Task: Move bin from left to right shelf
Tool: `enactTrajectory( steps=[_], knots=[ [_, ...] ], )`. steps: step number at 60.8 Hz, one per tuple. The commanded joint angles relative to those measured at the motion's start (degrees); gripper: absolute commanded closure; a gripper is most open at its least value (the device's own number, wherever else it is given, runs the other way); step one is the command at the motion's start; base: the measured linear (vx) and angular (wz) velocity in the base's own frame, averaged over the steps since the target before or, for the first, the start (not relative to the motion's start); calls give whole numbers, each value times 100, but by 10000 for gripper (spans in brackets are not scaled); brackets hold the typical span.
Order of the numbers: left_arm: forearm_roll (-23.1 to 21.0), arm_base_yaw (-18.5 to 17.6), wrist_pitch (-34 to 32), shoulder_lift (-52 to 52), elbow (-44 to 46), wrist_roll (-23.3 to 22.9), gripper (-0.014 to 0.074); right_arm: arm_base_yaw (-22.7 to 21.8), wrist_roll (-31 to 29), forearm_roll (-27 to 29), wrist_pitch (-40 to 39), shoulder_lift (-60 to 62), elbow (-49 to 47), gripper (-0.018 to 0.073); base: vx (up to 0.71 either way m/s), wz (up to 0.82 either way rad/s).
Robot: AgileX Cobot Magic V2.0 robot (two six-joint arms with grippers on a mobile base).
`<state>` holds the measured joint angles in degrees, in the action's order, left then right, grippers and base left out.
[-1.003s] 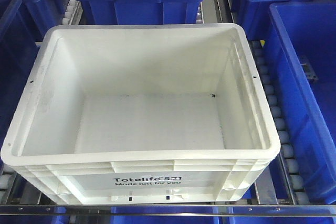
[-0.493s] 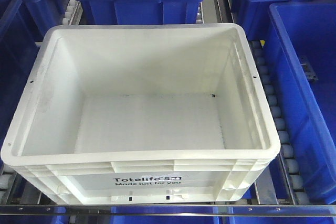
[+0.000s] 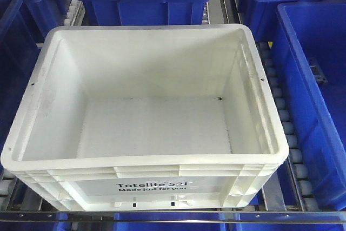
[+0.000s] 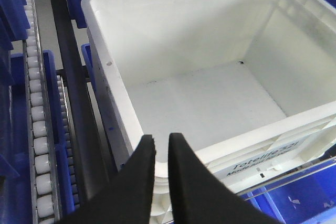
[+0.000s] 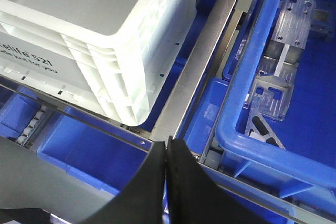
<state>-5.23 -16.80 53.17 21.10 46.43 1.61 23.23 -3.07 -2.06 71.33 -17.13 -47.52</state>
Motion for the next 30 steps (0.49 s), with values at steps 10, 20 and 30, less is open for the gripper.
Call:
enactTrajectory(
  steps=[10, 20, 30],
  knots=[
    [863, 193, -1176, -583, -843, 261, 541, 0, -18, -42, -327, -71, -147, 568, 0, 0],
    [670, 931, -2468, -1620, -2549, 246, 541, 0, -18, -34, -313, -71, -147, 568, 0, 0],
    [129, 1289, -3925, -2224, -4007, 246, 543, 0, -18, -34, -295, -71, -147, 568, 0, 0]
  ],
)
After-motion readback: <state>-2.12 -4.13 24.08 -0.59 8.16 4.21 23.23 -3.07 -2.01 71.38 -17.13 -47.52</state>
